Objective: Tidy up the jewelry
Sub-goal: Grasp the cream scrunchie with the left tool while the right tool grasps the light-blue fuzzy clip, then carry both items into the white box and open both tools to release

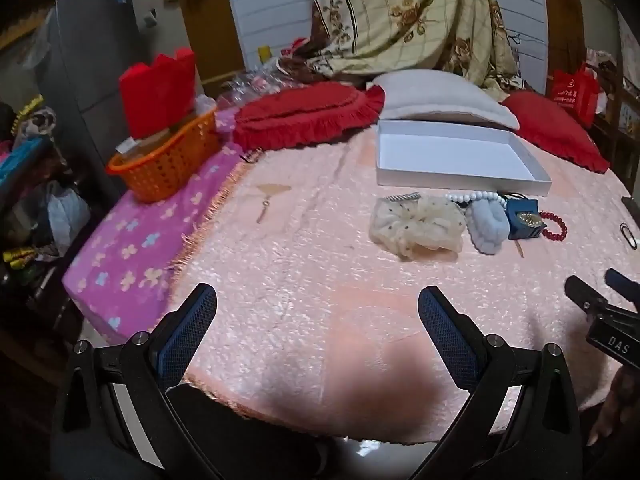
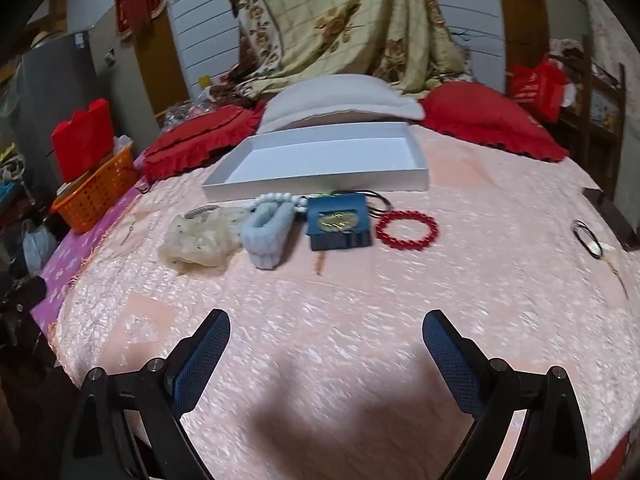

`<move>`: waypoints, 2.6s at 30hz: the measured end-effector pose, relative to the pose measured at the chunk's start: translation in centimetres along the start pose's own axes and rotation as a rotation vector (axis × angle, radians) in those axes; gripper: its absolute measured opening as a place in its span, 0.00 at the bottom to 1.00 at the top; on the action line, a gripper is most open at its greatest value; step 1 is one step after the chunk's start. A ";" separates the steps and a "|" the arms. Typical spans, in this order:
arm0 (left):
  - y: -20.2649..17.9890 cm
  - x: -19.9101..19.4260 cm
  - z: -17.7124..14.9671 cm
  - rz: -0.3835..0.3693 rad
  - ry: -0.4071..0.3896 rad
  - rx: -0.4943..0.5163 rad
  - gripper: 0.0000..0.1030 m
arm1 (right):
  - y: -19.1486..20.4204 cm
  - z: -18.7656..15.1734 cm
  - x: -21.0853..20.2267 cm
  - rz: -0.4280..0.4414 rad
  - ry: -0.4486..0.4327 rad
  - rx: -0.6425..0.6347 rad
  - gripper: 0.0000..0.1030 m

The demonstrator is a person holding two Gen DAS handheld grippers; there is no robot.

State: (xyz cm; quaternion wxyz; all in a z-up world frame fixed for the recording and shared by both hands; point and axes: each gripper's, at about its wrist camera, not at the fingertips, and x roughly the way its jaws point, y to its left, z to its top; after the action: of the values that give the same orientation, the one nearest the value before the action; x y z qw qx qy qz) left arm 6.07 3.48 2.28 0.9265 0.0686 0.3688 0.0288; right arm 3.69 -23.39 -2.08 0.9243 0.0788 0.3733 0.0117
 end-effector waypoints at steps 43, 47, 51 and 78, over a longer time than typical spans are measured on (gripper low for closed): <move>-4.8 7.9 9.0 -0.321 0.207 0.174 0.13 | -2.5 5.5 8.2 0.689 0.263 0.427 0.26; -5.9 7.1 7.9 -0.164 0.168 0.335 0.13 | -1.8 5.2 6.4 0.573 0.281 0.307 0.26; -4.4 5.6 8.7 -0.249 0.142 0.274 0.13 | -2.6 6.1 4.6 0.570 0.228 0.305 0.26; -11.2 29.6 25.2 -0.284 0.226 0.079 0.17 | -4.9 24.3 26.1 0.255 0.238 0.232 0.26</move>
State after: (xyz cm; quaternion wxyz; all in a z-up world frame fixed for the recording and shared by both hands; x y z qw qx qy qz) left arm 44.90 -7.20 -1.35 0.8706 0.0484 0.4773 -0.1091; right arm 39.15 -29.43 -3.60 0.8493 0.2295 0.4658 0.0949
